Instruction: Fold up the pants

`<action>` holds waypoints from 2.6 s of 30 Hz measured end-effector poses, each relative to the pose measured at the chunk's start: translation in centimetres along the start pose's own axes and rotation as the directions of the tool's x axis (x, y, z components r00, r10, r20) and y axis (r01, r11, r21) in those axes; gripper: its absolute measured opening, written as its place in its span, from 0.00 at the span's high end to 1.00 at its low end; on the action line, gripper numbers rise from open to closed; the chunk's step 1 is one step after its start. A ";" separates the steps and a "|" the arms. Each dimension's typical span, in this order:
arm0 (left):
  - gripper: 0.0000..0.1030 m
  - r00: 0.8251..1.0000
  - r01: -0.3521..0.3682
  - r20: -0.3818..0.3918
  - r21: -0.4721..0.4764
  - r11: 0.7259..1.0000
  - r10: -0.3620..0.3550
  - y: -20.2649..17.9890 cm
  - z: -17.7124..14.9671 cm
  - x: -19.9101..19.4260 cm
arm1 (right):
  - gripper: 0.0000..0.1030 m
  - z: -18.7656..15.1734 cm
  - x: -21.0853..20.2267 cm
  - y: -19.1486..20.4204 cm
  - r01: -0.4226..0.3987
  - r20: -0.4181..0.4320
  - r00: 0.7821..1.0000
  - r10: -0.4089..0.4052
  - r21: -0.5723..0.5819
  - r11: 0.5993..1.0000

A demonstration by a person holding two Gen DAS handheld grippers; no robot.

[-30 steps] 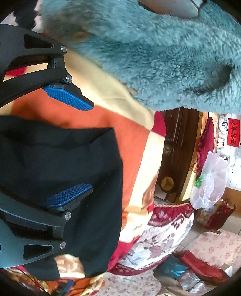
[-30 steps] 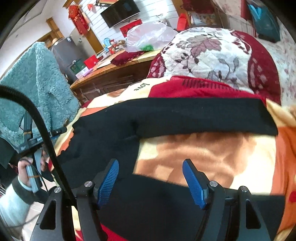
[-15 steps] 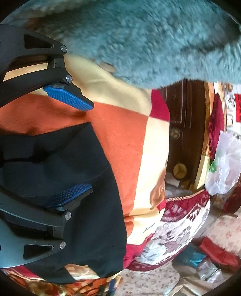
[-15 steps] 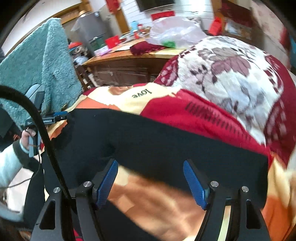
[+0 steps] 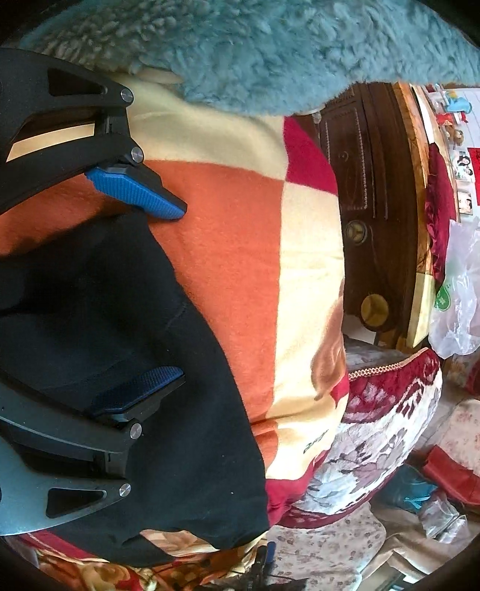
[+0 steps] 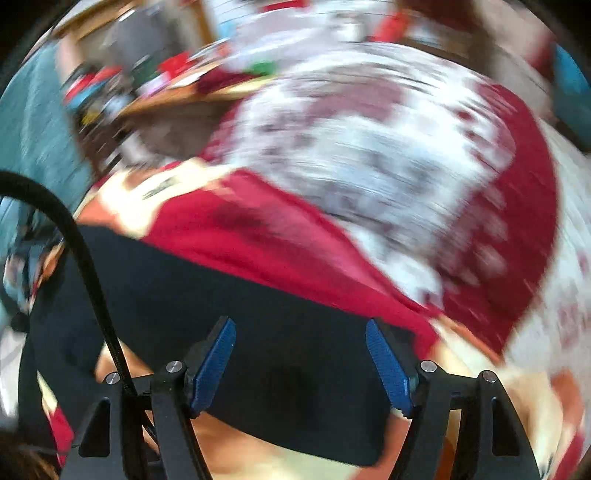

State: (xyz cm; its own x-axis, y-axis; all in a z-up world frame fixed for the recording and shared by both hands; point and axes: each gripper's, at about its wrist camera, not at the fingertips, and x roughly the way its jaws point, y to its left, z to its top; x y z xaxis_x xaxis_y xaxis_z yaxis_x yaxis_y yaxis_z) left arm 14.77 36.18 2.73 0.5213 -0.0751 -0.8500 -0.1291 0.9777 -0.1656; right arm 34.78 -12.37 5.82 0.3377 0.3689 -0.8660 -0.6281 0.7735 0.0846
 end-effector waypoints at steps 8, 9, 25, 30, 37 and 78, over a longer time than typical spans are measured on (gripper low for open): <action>0.20 1.000 -0.021 -0.001 0.021 1.000 0.021 -0.3 0.0 0.2 | 0.31 -3.2 0.6 -5.6 -0.003 0.020 1.000 -0.001 0.184 0.983; 0.20 1.000 -0.029 -0.003 0.025 0.999 0.029 -0.4 0.1 0.3 | 0.31 -3.0 0.9 -5.5 -0.007 0.022 1.000 0.003 0.173 0.985; 0.78 0.998 -0.055 0.029 0.096 0.994 0.052 -1.5 0.5 -0.2 | 0.90 -0.7 3.4 -4.0 0.025 0.003 1.000 -0.025 0.105 0.994; 0.89 0.996 -0.070 0.064 0.152 0.986 0.061 -3.2 0.1 -1.4 | 0.92 -0.7 0.5 -2.0 0.061 0.068 0.996 -0.064 0.039 0.997; 0.90 0.987 -0.030 0.161 0.123 0.992 0.010 -3.4 -0.5 -6.3 | 0.93 -2.8 -6.1 -0.2 0.063 0.175 0.982 -0.065 0.018 0.998; 0.57 0.972 0.213 0.136 -0.147 0.966 -0.193 -1.7 -19.8 -17.4 | 0.73 -22.3 -14.8 7.5 0.209 0.024 0.977 -0.211 0.072 0.975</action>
State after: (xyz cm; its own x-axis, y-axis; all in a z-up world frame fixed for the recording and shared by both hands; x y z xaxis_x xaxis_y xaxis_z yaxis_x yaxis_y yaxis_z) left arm -10.77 31.93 7.89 0.6461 -0.2355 -0.7260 -0.1375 0.8998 -0.4142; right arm 9.42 -23.58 8.29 0.4789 0.2096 -0.8525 -0.4920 0.8683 -0.0629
